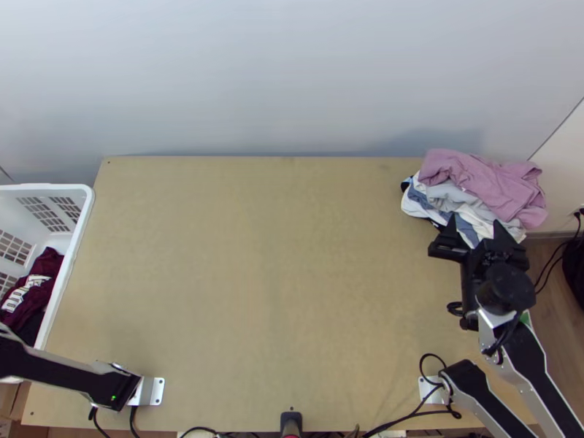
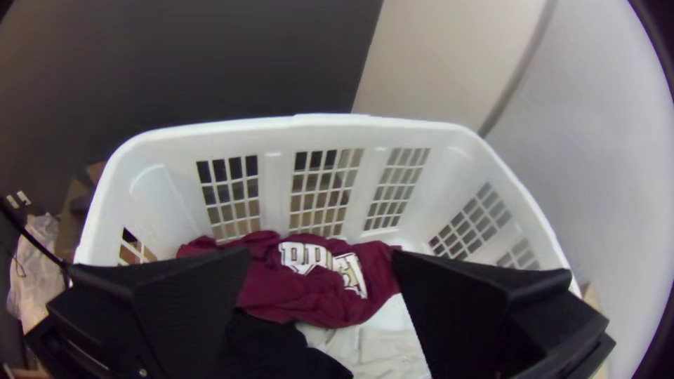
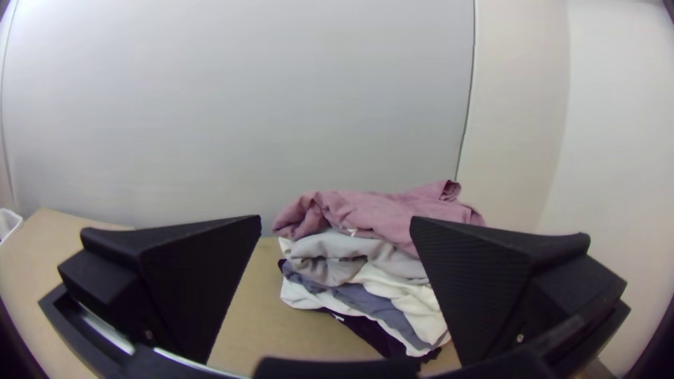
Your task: Fold the t-shirt
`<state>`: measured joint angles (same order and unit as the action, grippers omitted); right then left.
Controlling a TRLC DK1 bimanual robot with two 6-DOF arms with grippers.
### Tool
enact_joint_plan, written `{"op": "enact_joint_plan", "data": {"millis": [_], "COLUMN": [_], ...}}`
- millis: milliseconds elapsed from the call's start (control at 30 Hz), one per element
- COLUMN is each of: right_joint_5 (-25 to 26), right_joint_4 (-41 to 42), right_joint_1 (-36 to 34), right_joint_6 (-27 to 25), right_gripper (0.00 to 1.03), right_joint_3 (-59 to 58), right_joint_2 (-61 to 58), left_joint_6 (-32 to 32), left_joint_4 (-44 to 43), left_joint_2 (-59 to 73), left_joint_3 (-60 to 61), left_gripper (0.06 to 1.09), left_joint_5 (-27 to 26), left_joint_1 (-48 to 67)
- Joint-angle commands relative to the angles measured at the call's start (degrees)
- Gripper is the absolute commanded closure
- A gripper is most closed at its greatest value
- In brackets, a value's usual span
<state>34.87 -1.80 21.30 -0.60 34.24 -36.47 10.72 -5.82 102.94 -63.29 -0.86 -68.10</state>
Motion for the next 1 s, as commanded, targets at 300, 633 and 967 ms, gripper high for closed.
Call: {"op": "enact_joint_plan", "data": {"millis": [300,633,967], "right_joint_5": [2.7,3.8,4.5], "right_joint_4": [-7.2,-7.2,-7.2], "right_joint_1": [0.4,0.6,0.3], "right_joint_6": [-1.6,-5.0,-6.6], "right_gripper": [0.04,0.04,0.04], "right_joint_3": [5.0,5.5,4.9], "right_joint_2": [-7.7,-10.9,-13.1], "left_joint_6": [5.2,5.7,5.6], "left_joint_4": [1.4,6.7,7.5], "left_joint_2": [34.3,44.9,50.5], "left_joint_3": [-22.8,-34.4,-40.3], "left_gripper": [0.11,0.11,0.55], "left_joint_5": [1.8,4.7,6.2], "left_joint_1": [-4.4,-4.2,-4.2]}}
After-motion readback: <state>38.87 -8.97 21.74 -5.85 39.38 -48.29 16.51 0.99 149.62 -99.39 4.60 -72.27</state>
